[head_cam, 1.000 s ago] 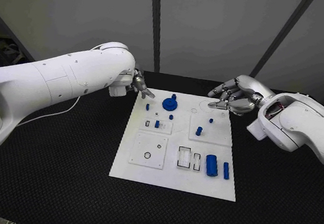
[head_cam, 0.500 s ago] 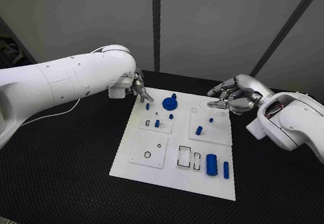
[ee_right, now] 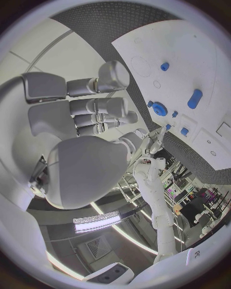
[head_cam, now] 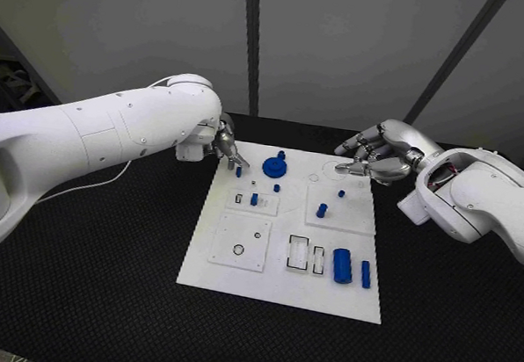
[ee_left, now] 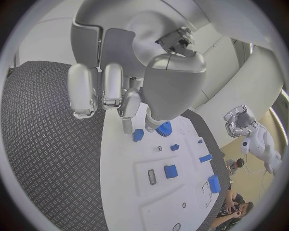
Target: Assemble the parts on the task board
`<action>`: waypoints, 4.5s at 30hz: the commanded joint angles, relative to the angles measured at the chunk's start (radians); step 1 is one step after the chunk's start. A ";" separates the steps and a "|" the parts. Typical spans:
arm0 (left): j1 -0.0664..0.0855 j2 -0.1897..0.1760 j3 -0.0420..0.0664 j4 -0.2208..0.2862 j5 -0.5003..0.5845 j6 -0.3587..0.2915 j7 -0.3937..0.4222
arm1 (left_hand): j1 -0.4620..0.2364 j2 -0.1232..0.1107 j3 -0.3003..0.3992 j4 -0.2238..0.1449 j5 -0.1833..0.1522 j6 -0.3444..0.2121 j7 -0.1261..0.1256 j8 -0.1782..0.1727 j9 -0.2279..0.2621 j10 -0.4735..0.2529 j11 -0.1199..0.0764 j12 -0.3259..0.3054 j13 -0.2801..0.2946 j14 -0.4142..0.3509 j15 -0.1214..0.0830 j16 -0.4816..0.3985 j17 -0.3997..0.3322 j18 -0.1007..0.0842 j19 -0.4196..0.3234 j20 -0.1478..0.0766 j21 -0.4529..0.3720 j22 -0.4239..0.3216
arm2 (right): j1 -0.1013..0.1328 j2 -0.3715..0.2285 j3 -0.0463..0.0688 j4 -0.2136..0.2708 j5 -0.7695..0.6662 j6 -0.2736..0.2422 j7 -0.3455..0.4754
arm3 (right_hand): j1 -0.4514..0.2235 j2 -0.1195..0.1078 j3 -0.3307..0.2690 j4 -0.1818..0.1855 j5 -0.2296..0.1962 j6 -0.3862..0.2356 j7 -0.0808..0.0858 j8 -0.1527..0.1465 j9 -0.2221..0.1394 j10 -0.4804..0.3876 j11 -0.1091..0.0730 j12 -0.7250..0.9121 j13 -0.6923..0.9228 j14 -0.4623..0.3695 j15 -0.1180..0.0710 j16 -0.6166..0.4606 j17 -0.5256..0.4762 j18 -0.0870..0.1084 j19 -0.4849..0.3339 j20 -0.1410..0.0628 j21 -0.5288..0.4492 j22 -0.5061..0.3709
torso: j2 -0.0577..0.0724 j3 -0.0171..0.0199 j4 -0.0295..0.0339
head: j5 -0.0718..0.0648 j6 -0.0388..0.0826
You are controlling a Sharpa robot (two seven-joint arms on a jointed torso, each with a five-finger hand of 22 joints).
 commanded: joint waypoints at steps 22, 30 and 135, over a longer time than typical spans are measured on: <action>-0.002 0.008 -0.002 -0.001 -0.007 0.021 0.021 | 0.043 0.042 0.007 -0.021 -0.002 0.010 0.001 -0.004 -0.027 -0.002 0.002 0.002 0.085 0.102 0.007 0.005 0.263 -0.068 -0.006 0.000 -0.007 0.052 | 0.002 0.004 0.001 0.000 -0.002 0.006 0.005 | -0.006 -0.002 0.002 0.007 0.004 -0.009 -0.001 -0.002 0.001 -0.006 -0.002 -0.002 -0.001 0.005 0.003 -0.004 0.001 0.009 0.000 0.001 -0.005 -0.001 | 0.000 0.0002 -0.0003 | -0.001 -0.003; -0.003 0.008 -0.002 -0.002 -0.007 0.027 0.033 | 0.064 0.059 0.014 -0.033 -0.002 0.012 -0.001 -0.003 -0.035 -0.003 0.001 0.000 0.084 0.102 0.006 0.006 0.263 -0.069 -0.005 0.000 -0.006 0.054 | 0.002 0.005 0.001 0.000 -0.002 0.006 0.006 | -0.006 -0.002 0.002 0.007 0.004 -0.009 -0.001 -0.002 0.001 -0.006 -0.002 -0.002 -0.001 0.005 0.003 -0.004 0.001 0.009 0.000 0.001 -0.005 -0.001 | 0.000 0.0003 0.0004 | 0.000 -0.004; -0.059 -0.234 -0.006 0.424 -0.026 -0.073 0.046 | 0.019 0.092 0.440 -0.398 0.160 0.000 -0.004 0.072 0.068 0.003 -0.005 -0.045 0.053 0.102 0.003 0.006 0.263 -0.074 0.013 -0.003 0.004 0.091 | 0.002 -0.003 0.001 -0.004 -0.002 0.014 0.005 | -0.007 -0.001 0.004 0.009 0.010 -0.009 -0.001 -0.001 0.002 -0.004 -0.002 0.001 -0.001 0.007 0.003 -0.007 0.004 0.009 0.002 0.001 -0.008 -0.002 | 0.001 -0.0002 -0.0009 | 0.012 -0.019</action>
